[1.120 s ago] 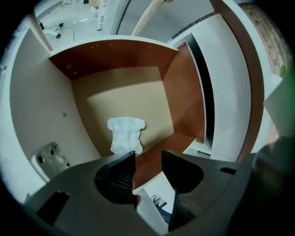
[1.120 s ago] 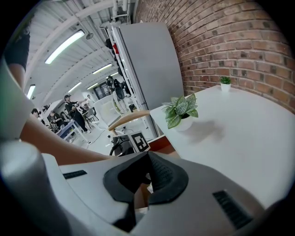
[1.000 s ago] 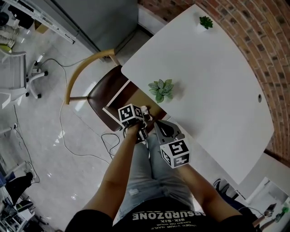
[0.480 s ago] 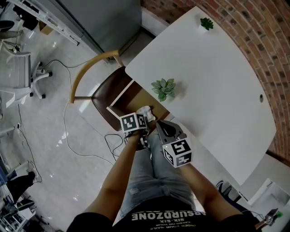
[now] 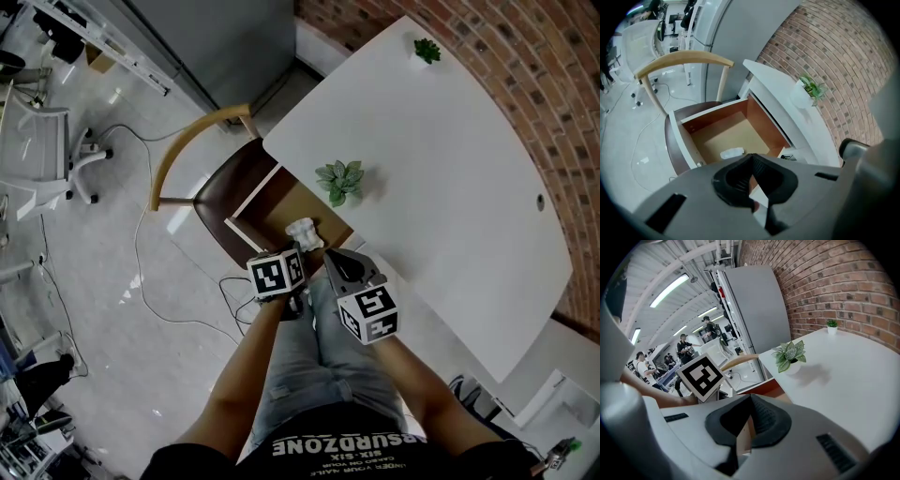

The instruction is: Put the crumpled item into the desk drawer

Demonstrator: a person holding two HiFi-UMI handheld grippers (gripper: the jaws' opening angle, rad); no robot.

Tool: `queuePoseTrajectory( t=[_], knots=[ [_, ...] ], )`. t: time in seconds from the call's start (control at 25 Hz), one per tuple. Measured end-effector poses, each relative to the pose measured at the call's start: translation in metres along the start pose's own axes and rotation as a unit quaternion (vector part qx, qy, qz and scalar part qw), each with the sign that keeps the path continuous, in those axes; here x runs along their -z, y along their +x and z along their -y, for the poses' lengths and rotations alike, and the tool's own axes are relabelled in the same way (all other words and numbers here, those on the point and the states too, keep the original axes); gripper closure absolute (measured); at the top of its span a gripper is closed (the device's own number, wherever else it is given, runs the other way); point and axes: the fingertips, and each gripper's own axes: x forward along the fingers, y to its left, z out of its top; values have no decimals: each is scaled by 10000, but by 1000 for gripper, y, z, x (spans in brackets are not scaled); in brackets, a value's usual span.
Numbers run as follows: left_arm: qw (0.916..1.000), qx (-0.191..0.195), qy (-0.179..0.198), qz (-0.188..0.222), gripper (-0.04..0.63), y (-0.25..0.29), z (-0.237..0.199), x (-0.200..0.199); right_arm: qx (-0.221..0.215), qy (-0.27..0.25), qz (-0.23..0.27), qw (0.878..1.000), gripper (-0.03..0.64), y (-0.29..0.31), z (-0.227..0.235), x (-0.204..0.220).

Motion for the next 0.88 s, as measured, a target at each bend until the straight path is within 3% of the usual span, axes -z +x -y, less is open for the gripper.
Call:
queuePoseTrajectory(
  t=[0.52, 0.88],
  knots=[
    [9906, 48, 1339, 261, 589, -46, 33, -2, -130, -166, -16, 9998, 618, -17, -11, -10],
    [9861, 59, 1603, 439, 589, -77, 45, -4, -268, -264, -132, 9992, 618, -29, -20, -12]
  ],
)
